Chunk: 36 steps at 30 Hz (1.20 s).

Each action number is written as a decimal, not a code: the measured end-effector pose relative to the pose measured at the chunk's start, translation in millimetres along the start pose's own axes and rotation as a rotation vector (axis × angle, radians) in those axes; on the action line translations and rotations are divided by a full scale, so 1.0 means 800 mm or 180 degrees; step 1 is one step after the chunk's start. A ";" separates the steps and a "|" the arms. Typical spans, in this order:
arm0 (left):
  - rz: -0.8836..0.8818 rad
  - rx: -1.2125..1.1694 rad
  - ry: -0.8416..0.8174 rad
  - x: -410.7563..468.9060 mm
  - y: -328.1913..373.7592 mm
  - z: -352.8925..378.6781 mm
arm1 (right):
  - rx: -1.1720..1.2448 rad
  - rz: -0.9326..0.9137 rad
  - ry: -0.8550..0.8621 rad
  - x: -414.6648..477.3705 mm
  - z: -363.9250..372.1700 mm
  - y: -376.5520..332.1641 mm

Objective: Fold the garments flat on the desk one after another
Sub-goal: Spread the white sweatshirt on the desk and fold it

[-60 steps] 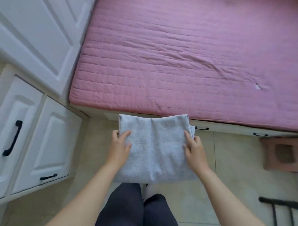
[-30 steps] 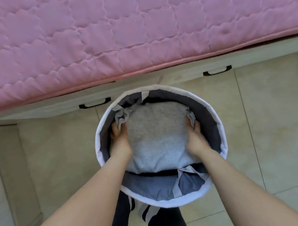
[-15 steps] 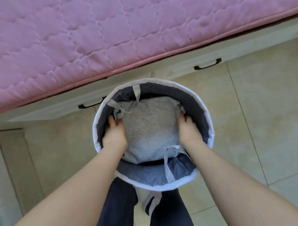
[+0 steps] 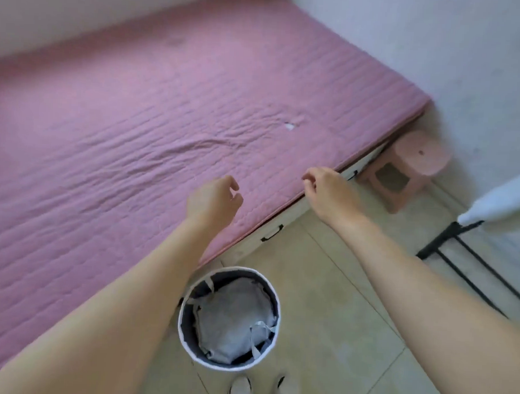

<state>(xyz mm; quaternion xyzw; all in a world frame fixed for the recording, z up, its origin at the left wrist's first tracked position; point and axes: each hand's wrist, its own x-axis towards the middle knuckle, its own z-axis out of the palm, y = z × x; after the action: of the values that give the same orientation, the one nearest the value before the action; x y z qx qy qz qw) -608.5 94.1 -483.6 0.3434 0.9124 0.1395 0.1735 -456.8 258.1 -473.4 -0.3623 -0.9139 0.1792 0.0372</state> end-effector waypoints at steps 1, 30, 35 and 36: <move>0.0205 0.0020 0.0108 0.005 0.036 -0.041 | -0.0024 0.0051 0.0112 -0.001 -0.052 -0.001; 0.2919 -0.0631 -0.0221 -0.166 0.877 -0.092 | -0.0202 0.2100 0.1926 -0.433 -0.670 0.500; 0.2831 -0.0682 -0.0319 -0.130 0.928 -0.067 | 0.0068 0.2135 0.1984 -0.406 -0.689 0.557; 0.2838 -0.0717 -0.0328 -0.120 0.937 -0.064 | 0.0145 0.2139 0.2003 -0.398 -0.692 0.566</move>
<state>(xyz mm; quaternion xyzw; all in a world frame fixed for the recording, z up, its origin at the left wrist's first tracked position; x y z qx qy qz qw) -128.4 566.5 -136.3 0.6877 0.6451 0.2815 0.1779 180.0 514.2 -97.7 -0.6744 -0.6858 0.0827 0.2607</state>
